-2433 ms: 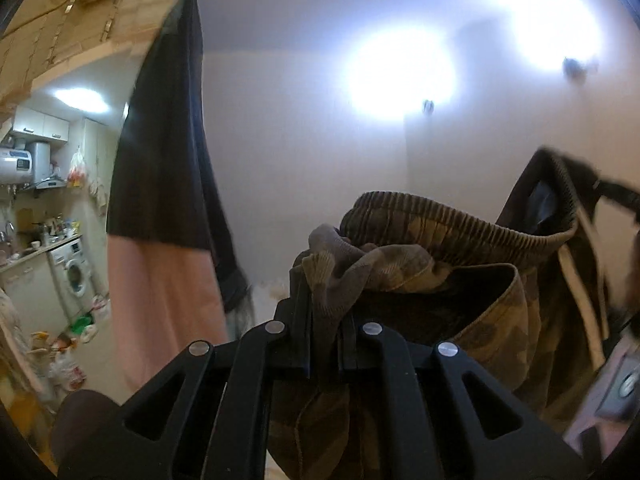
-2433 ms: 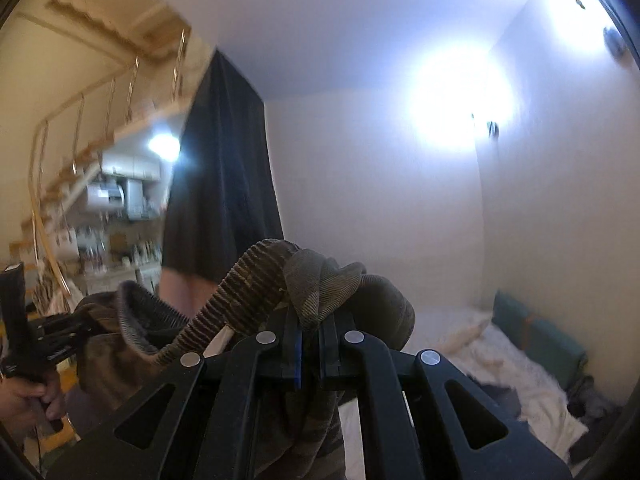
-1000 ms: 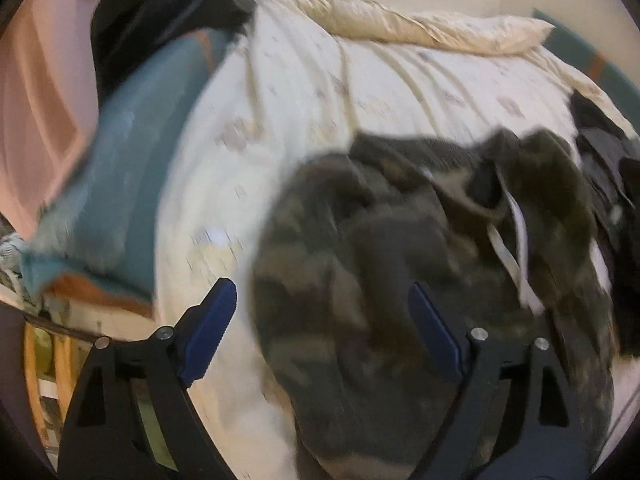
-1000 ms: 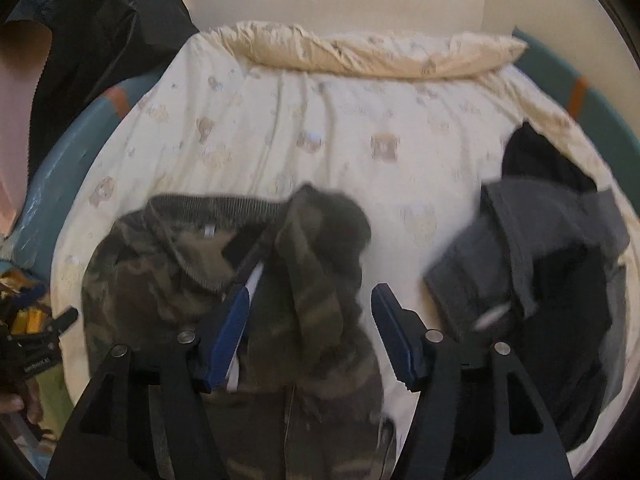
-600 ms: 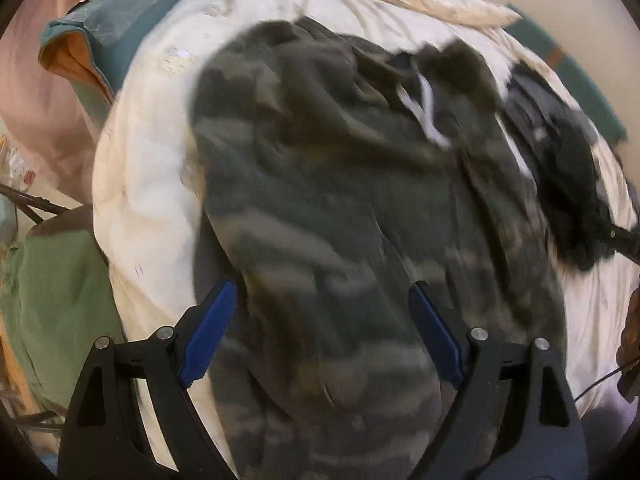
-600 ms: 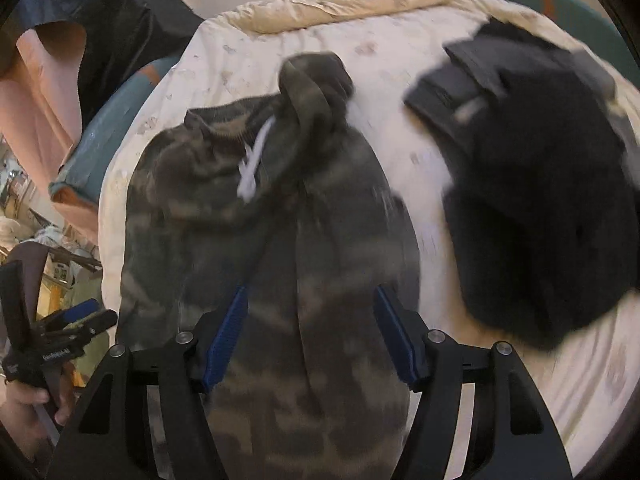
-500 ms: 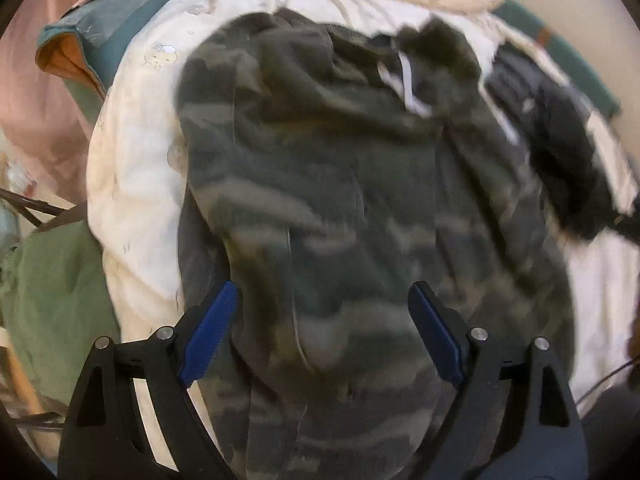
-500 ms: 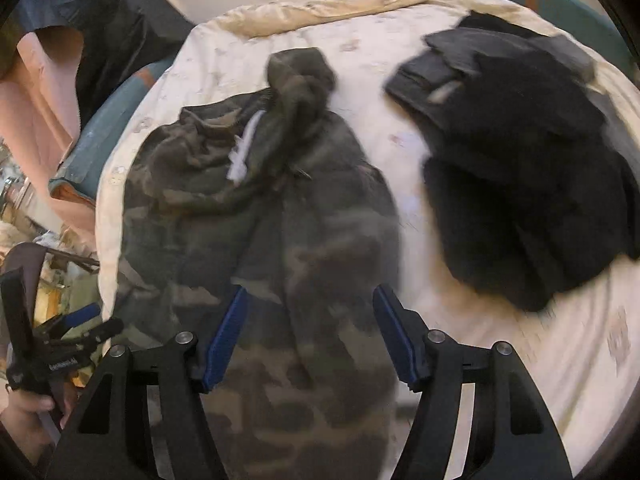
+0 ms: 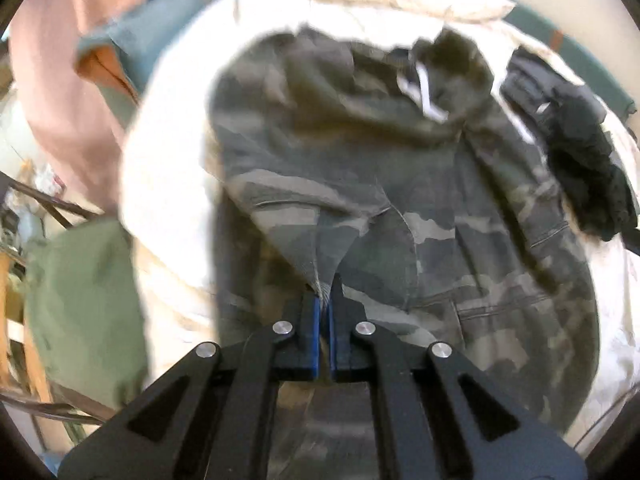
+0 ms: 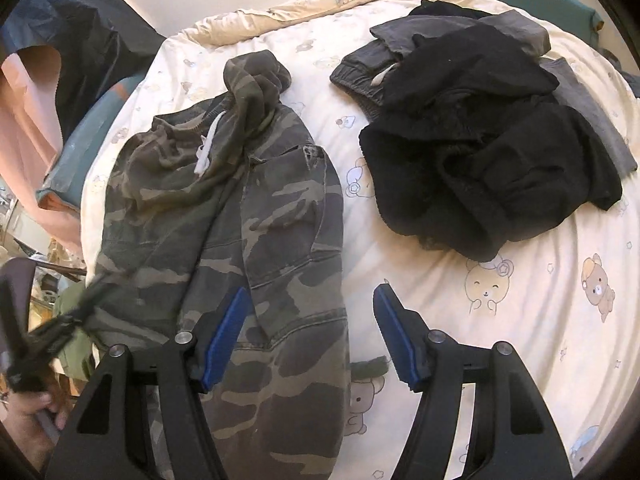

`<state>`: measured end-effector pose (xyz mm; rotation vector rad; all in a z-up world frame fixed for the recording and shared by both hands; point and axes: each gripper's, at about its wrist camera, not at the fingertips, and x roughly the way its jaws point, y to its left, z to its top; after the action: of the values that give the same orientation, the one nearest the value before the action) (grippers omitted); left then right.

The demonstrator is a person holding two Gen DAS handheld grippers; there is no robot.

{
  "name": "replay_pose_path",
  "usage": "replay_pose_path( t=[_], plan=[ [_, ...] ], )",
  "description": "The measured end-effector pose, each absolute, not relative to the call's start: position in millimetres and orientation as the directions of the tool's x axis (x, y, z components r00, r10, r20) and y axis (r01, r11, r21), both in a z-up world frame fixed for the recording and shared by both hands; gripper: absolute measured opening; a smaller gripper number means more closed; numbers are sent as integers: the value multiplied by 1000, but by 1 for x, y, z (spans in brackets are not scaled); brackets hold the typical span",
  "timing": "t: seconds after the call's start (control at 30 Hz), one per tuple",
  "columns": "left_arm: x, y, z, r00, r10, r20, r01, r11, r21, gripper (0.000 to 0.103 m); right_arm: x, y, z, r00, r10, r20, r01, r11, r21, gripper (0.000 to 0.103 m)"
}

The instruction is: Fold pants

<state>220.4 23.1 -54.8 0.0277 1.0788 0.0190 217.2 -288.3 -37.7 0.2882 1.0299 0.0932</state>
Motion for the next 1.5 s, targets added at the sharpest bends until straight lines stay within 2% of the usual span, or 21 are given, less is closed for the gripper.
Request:
replay_pose_path(
  t=[0.07, 0.17, 0.23, 0.3, 0.4, 0.5, 0.53, 0.57, 0.6, 0.63, 0.67, 0.87, 1.03, 1.1, 1.17, 1.2, 1.27, 1.3, 1.5],
  plan=[
    [213, 47, -34, 501, 63, -863, -50, 998, 43, 1, 216, -289, -35, 519, 211, -829, 52, 959, 277, 68],
    [204, 95, -22, 501, 194, -844, -165, 978, 127, 1, 216, -290, -36, 513, 220, -830, 65, 954, 293, 68],
    [201, 115, -33, 462, 293, -837, -203, 954, 222, 1, 217, -289, -36, 512, 236, -826, 69, 947, 314, 68],
    [199, 127, -50, 416, 324, -850, -209, 943, 258, 2, 220, -288, -38, 506, 241, -828, 70, 945, 318, 68],
    [196, 135, -73, 353, 302, -886, -243, 943, 225, 5, 226, -292, -48, 479, 244, -843, 94, 941, 326, 68],
    [192, 130, -73, 390, 178, -904, -232, 969, 91, 6, 230, -299, -71, 408, 219, -887, 156, 940, 304, 72],
    [191, 124, -67, 402, 149, -903, -205, 976, 70, 16, 231, -304, -82, 371, 212, -904, 190, 936, 297, 72],
    [189, 116, -60, 417, 136, -899, -176, 982, 67, 35, 232, -307, -92, 335, 224, -915, 213, 928, 305, 72],
    [184, 108, -51, 443, 118, -889, -148, 987, 58, 48, 231, -308, -99, 303, 247, -920, 226, 920, 321, 72],
    [179, 101, -42, 469, 103, -877, -138, 990, 43, 70, 229, -309, -106, 264, 285, -921, 239, 906, 349, 72],
    [170, 95, -30, 510, 91, -856, -137, 990, 24, 79, 226, -308, -111, 235, 324, -916, 247, 892, 379, 72],
    [130, 65, 0, 579, 37, -815, -85, 996, -15, 80, 200, -287, -109, 184, 356, -916, 178, 905, 387, 72],
    [104, 63, -16, 562, -12, -827, -113, 989, -91, 80, 168, -262, -103, 203, 312, -928, 136, 930, 342, 72],
    [103, 61, -26, 540, -6, -842, -117, 990, -82, 80, 160, -255, -107, 187, 290, -939, 114, 943, 314, 72],
    [102, 59, -31, 533, -5, -846, -112, 991, -76, 80, 156, -249, -113, 165, 273, -948, 100, 951, 291, 56],
    [102, 58, -30, 534, -6, -846, -108, 991, -75, 80, 153, -247, -112, 169, 282, -944, 91, 950, 300, 35],
    [101, 58, -27, 543, -3, -840, -106, 992, -72, 80, 151, -241, -101, 205, 278, -938, 54, 954, 294, 23],
    [100, 58, -26, 545, -5, -838, -107, 991, -76, 80, 153, -237, -91, 243, 280, -929, 23, 955, 294, 10],
    [101, 63, -16, 555, -45, -831, -128, 982, -139, 80, 181, -184, -21, 374, 384, -844, -187, 923, 337, 7]
  ],
)
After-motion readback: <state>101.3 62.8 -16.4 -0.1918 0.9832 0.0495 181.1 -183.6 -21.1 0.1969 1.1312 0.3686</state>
